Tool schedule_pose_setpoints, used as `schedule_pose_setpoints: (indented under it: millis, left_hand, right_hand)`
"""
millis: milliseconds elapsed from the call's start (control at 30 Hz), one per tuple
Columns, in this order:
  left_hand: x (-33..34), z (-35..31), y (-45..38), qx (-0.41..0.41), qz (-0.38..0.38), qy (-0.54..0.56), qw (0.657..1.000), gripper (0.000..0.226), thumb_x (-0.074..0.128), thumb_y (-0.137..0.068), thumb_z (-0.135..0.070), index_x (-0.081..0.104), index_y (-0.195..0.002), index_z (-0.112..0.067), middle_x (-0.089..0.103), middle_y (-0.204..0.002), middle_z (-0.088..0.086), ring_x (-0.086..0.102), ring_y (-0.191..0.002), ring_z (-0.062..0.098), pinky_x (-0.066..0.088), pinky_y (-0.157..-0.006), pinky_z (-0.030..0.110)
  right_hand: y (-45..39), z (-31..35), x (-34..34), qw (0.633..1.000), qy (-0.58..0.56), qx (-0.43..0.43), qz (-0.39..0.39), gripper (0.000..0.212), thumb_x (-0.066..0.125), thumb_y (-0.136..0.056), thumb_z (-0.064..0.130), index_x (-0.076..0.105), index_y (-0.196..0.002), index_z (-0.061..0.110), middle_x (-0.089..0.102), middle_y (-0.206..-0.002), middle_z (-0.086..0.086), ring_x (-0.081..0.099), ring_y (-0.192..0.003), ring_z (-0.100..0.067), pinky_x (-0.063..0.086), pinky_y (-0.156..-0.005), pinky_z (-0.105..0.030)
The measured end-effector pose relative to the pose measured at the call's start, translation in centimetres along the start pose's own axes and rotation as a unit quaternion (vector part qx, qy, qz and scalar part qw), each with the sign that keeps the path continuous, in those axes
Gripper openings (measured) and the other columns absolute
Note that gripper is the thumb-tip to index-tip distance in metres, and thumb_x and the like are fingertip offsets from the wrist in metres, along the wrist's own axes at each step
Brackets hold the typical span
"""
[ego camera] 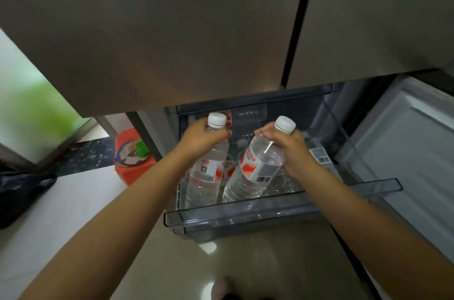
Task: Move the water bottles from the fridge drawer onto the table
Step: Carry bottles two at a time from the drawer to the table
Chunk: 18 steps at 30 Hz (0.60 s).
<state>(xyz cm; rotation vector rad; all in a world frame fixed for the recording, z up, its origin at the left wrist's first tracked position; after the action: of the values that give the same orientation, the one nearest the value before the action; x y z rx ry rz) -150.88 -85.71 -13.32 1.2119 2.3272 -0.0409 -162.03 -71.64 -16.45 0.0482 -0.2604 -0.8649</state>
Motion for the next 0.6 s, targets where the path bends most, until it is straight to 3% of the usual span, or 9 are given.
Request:
schedule_pose_setpoints:
  millis: [67, 133, 267, 300, 400, 467, 600]
  left_hand:
    - [-0.3, -0.3, 1.4, -0.010, -0.008, -0.007, 1.000, 0.019, 0.063, -0.086, -0.015, 0.053, -0.072, -0.023, 0.056, -0.074, -0.007, 0.053, -0.069, 0.008, 0.042, -0.064, 0.023]
    - [-0.8, -0.3, 2.9, -0.020, -0.031, 0.005, 0.999, 0.024, 0.063, -0.086, -0.011, 0.051, -0.068, -0.022, 0.054, -0.072, -0.006, 0.051, -0.068, 0.008, 0.040, -0.061, 0.019]
    - [-0.7, 0.0, 5.9, -0.035, -0.162, 0.063, 0.984, 0.018, 0.063, -0.085, -0.008, 0.052, -0.076, -0.018, 0.051, -0.074, -0.004, 0.050, -0.069, 0.009, 0.038, -0.059, 0.014]
    - [-0.4, 0.0, 6.7, -0.040, -0.210, 0.088, 0.973, 0.011, 0.063, -0.085, -0.008, 0.054, -0.085, -0.014, 0.053, -0.077, -0.001, 0.052, -0.075, 0.013, 0.041, -0.061, 0.016]
    - [0.3, -0.1, 8.8, -0.048, -0.325, 0.143, 0.933, 0.026, 0.065, -0.083, -0.009, 0.057, -0.108, -0.004, 0.055, -0.089, 0.004, 0.053, -0.089, 0.017, 0.046, -0.071, 0.023]
    - [0.2, -0.5, 10.4, -0.029, -0.389, 0.184, 0.902, 0.017, 0.067, -0.081, -0.008, 0.059, -0.096, -0.005, 0.056, -0.077, -0.001, 0.055, -0.083, 0.016, 0.046, -0.067, 0.023]
    - [-0.9, -1.7, 14.9, -0.007, -0.508, 0.233, 0.830, 0.011, 0.070, -0.070, -0.018, 0.060, -0.071, -0.019, 0.057, -0.067, -0.008, 0.056, -0.068, 0.012, 0.047, -0.068, 0.028]
  right_hand:
    - [0.6, 0.7, 0.4, 0.999, 0.036, -0.009, 0.020, 0.039, 0.058, -0.079, -0.006, 0.062, -0.052, 0.021, 0.069, -0.061, 0.009, 0.061, -0.074, -0.015, 0.051, -0.082, -0.038]
    - [1.1, 1.0, 0.8, 0.998, 0.051, -0.015, 0.039, 0.032, 0.057, -0.081, -0.006, 0.059, -0.059, 0.017, 0.066, -0.071, 0.003, 0.059, -0.078, -0.016, 0.048, -0.087, -0.041]
    - [1.8, 1.8, 2.2, 0.989, 0.111, -0.034, 0.087, 0.023, 0.059, -0.081, -0.003, 0.058, -0.067, 0.015, 0.061, -0.077, -0.001, 0.058, -0.076, -0.012, 0.049, -0.082, -0.035]
    - [2.0, 2.0, 2.7, 0.985, 0.131, -0.044, 0.105, 0.018, 0.061, -0.080, -0.002, 0.059, -0.070, 0.013, 0.061, -0.078, -0.001, 0.058, -0.075, -0.011, 0.049, -0.080, -0.032]
    - [2.8, 2.6, 4.2, 0.974, 0.166, -0.082, 0.134, 0.007, 0.062, -0.079, -0.001, 0.063, -0.083, 0.005, 0.061, -0.076, 0.000, 0.058, -0.071, -0.008, 0.049, -0.073, -0.023]
    - [3.5, 3.3, 5.2, 0.968, 0.167, -0.110, 0.149, 0.010, 0.062, -0.079, -0.002, 0.062, -0.077, 0.008, 0.059, -0.071, 0.005, 0.058, -0.065, -0.001, 0.047, -0.067, -0.019]
    - [5.4, 5.5, 7.5, 0.951, 0.173, -0.160, 0.201, 0.010, 0.063, -0.078, -0.002, 0.061, -0.082, 0.007, 0.060, -0.074, 0.004, 0.056, -0.069, -0.005, 0.047, -0.067, -0.021]
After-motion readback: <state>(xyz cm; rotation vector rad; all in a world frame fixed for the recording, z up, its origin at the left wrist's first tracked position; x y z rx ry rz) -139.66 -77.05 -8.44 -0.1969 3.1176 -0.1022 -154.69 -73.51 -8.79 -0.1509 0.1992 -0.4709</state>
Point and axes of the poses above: each hand's wrist, its own y-axis away from the middle knuckle, its own x-axis out of the palm, z = x × y, the point moved 2 cm from there along -y, towards the middle knuckle
